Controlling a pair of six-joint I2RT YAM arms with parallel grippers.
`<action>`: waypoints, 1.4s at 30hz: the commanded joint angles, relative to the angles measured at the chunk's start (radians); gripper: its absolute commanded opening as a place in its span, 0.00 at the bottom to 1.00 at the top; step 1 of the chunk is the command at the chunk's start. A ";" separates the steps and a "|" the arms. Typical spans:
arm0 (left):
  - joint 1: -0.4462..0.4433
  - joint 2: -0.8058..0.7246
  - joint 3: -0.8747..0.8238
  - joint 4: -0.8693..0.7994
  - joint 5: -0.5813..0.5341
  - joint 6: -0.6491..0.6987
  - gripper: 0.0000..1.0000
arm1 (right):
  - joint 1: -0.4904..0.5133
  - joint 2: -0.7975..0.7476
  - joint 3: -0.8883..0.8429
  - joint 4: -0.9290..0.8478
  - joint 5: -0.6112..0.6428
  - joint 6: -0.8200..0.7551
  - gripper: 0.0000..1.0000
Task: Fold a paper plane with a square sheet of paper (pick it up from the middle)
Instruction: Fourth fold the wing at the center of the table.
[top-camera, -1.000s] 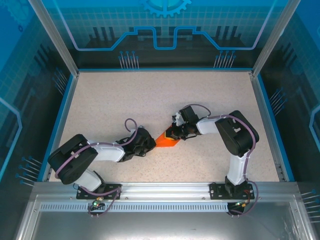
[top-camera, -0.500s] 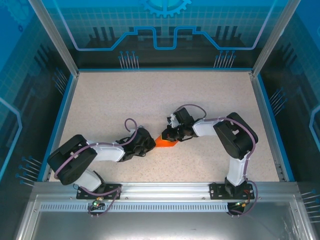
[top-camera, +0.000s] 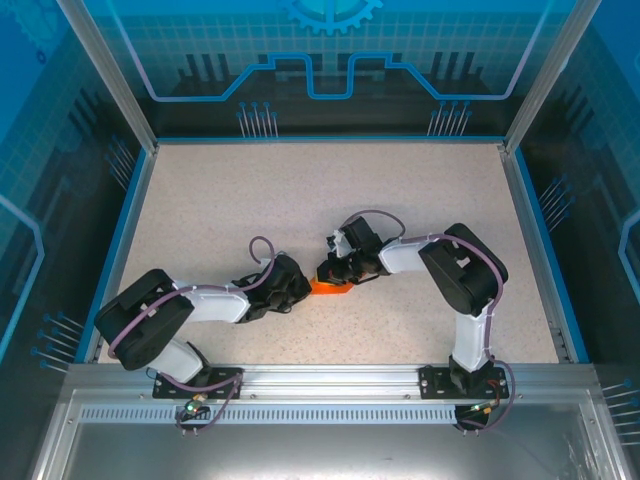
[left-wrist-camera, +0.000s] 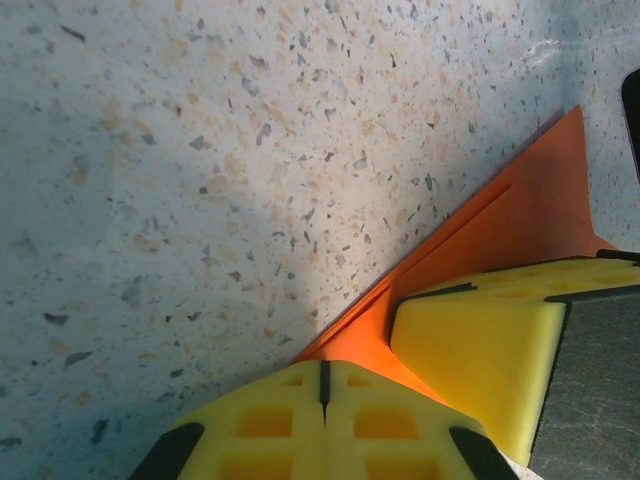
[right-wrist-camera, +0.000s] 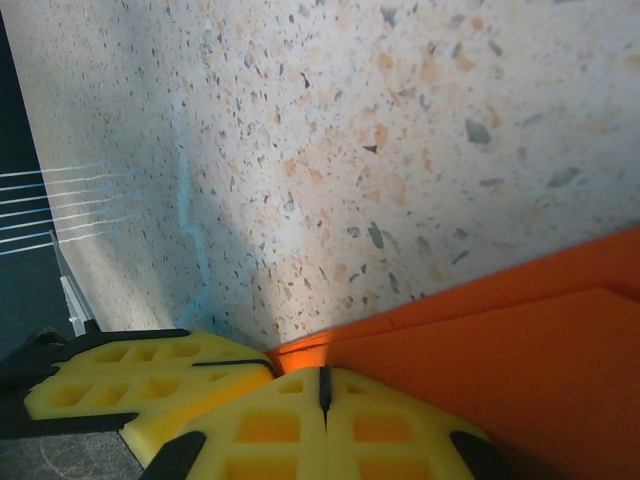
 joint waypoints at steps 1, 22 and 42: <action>-0.005 0.016 -0.001 -0.138 -0.043 -0.025 0.00 | 0.024 0.040 -0.006 -0.013 -0.008 -0.008 0.00; -0.004 0.024 0.005 -0.301 -0.071 -0.079 0.00 | -0.408 -0.169 -0.224 -0.032 0.183 -0.140 0.00; -0.007 0.036 0.031 -0.279 -0.060 -0.054 0.00 | 0.016 -0.229 -0.117 -0.016 0.179 0.003 0.00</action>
